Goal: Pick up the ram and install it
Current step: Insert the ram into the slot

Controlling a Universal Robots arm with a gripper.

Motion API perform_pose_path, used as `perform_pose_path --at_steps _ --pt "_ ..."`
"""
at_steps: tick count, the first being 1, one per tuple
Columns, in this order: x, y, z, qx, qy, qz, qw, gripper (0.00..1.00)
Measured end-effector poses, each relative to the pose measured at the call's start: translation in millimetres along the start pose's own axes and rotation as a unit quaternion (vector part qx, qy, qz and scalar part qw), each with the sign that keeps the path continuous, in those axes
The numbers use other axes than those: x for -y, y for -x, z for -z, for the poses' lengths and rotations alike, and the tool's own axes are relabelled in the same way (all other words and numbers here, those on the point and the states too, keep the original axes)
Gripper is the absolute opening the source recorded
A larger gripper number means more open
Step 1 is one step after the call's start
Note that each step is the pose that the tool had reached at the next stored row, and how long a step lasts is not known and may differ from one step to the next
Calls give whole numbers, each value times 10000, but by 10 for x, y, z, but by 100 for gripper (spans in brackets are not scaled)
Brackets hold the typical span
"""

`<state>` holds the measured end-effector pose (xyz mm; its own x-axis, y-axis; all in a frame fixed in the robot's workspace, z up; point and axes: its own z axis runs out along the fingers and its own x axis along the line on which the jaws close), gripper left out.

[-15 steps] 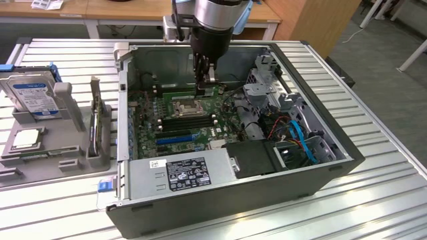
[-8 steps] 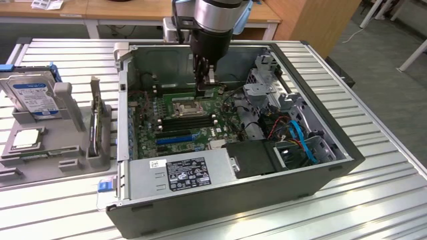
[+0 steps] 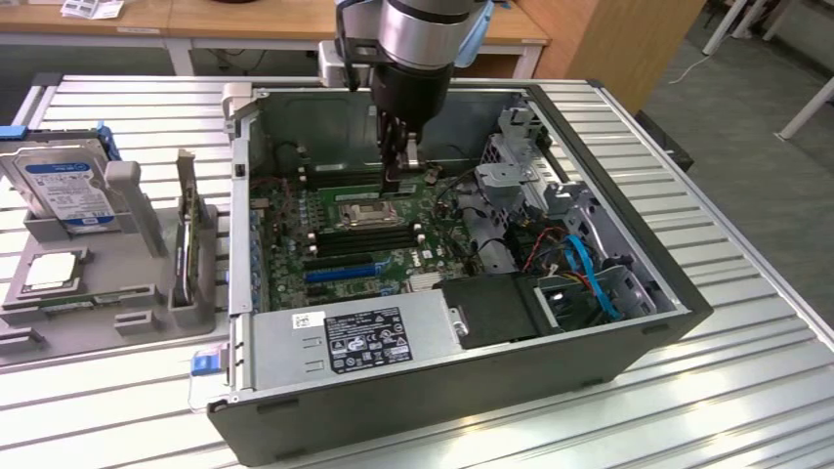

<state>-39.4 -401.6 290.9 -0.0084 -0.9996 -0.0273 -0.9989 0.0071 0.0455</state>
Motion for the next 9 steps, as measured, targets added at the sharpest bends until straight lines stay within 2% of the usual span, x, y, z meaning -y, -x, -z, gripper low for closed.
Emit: perform_pose_path --at_steps 9 --pt "3 -3 -63 -1 1 0 10000 11"
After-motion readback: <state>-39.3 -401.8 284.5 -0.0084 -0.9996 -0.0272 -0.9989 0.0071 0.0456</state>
